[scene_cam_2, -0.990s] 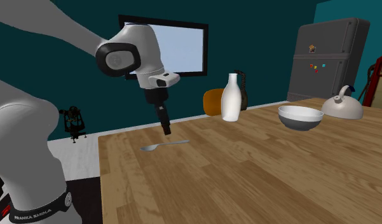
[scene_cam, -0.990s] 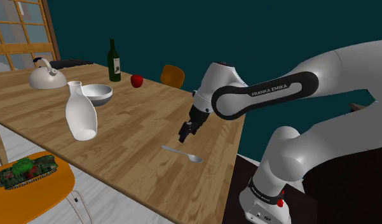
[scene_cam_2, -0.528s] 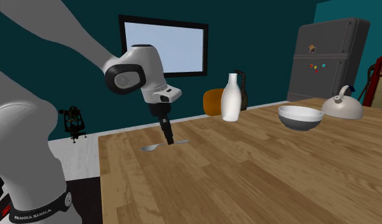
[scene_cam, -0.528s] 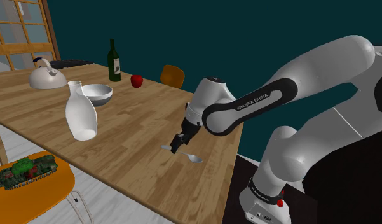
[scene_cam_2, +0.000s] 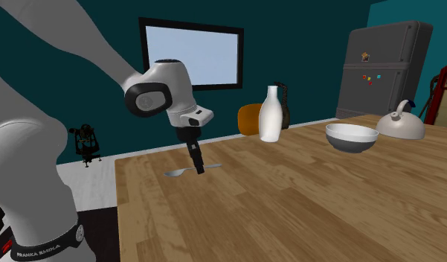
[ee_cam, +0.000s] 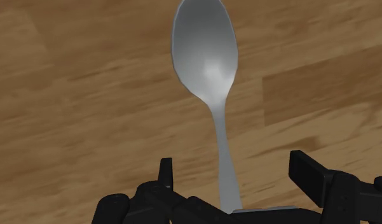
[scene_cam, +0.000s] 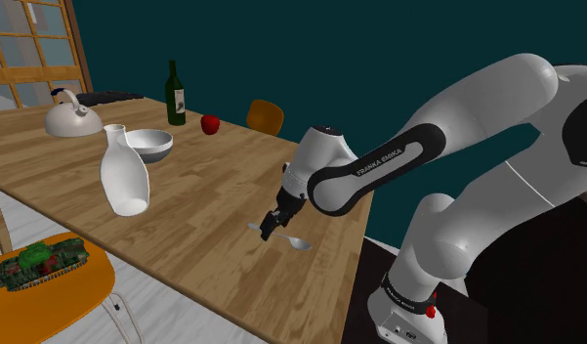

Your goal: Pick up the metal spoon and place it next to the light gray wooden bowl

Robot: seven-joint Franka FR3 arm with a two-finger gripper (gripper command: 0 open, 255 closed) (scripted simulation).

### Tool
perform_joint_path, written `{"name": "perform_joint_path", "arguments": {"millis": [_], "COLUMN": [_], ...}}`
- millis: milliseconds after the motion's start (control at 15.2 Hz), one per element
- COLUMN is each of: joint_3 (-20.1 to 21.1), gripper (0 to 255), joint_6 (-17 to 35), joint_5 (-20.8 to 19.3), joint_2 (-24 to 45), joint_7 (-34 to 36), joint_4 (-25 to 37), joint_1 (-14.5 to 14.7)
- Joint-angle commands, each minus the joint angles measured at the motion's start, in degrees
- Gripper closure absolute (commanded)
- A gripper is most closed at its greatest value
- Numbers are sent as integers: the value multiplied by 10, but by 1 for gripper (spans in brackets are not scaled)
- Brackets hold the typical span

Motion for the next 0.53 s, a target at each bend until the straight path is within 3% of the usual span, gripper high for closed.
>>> {"name": "perform_joint_path", "arguments": {"millis": [0,132,198,462], "joint_3": [0,0,0,0], "gripper": [0,0,255,255], "joint_6": [1,0,0,0], "joint_5": [0,0,0,0], "joint_2": [0,0,0,0], "joint_7": [0,0,0,0], "joint_4": [0,0,0,0], "joint_1": [0,0,0,0]}}
